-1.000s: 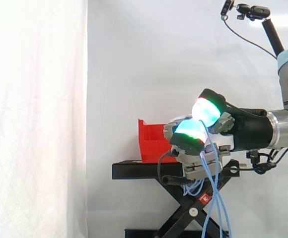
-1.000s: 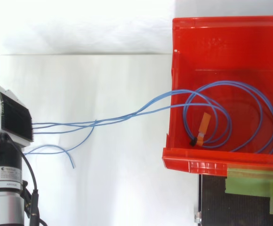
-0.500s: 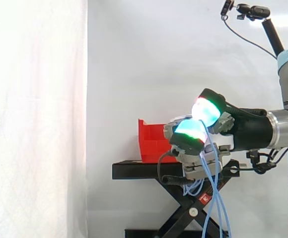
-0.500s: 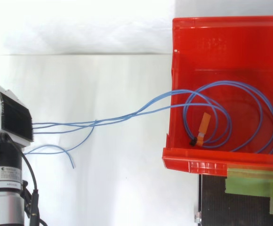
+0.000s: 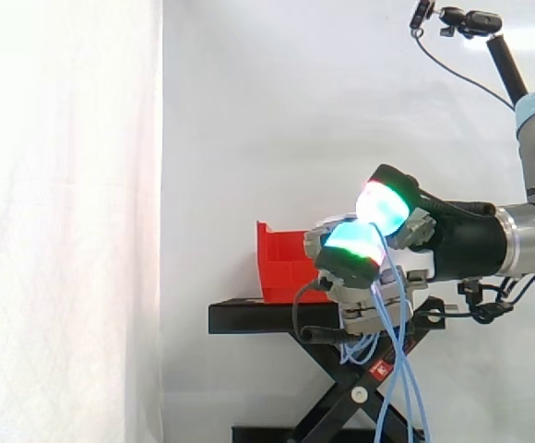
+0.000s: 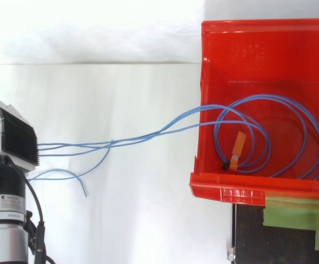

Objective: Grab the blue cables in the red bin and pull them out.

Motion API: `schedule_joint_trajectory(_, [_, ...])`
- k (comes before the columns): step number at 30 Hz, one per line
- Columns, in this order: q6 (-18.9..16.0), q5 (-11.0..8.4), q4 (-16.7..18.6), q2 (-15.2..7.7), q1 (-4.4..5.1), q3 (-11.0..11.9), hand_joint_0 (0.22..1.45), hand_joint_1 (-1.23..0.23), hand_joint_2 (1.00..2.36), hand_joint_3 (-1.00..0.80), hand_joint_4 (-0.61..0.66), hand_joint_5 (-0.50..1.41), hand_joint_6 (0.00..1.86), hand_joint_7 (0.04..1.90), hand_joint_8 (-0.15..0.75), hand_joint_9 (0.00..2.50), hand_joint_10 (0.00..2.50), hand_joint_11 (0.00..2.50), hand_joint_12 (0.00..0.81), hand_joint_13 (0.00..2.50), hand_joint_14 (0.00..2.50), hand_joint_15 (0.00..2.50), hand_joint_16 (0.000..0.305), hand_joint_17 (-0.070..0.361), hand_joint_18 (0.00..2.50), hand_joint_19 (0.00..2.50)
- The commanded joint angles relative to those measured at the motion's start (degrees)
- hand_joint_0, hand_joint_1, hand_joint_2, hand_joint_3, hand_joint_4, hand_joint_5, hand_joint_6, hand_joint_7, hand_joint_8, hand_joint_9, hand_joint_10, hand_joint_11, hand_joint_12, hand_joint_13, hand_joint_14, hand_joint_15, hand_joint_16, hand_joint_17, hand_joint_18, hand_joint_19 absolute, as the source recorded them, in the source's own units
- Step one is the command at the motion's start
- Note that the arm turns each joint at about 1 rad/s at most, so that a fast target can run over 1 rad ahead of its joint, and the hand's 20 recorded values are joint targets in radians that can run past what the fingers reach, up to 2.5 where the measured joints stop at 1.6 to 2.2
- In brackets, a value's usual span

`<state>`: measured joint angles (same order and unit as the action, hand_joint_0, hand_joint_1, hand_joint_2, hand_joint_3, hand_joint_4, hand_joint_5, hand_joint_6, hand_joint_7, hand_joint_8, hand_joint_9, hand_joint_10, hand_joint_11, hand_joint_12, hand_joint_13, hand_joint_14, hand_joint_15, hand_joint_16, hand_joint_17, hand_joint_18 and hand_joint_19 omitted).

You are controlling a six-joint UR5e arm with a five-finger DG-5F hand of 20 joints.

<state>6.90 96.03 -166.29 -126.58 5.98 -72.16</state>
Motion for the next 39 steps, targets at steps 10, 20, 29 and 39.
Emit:
schedule_joint_trajectory(10, [0.0, 0.04, 0.0, 0.0, 0.00, 0.0, 0.95, -0.89, 1.00, -1.00, -0.01, 0.89, 0.54, 0.78, 0.234, 1.14, 0.03, 0.90, 0.288, 1.26, 1.35, 1.57, 0.039, 0.088, 1.24, 1.75])
schedule_joint_trajectory(20, [0.0, -0.05, 0.0, 0.0, 0.00, 0.0, 0.95, -0.89, 1.00, -1.00, 0.00, 0.88, 0.54, 0.79, 0.235, 1.14, 0.03, 0.90, 0.285, 1.26, 1.35, 1.57, 0.040, 0.090, 1.24, 1.74])
schedule_joint_trajectory(29, [0.0, 0.04, 0.0, -0.1, -0.09, 0.0, 0.95, -0.89, 1.00, -1.00, 0.00, 0.88, 0.55, 0.78, 0.231, 1.15, 0.03, 0.89, 0.284, 1.26, 1.34, 1.57, 0.040, 0.090, 1.24, 1.74])
schedule_joint_trajectory(39, [0.0, -0.05, 0.0, 0.0, 0.00, 0.0, 0.94, -0.89, 1.00, -1.00, 0.00, 0.89, 0.57, 0.77, 0.223, 1.15, 0.03, 0.91, 0.281, 1.26, 1.39, 1.56, 0.039, 0.088, 1.26, 1.75])
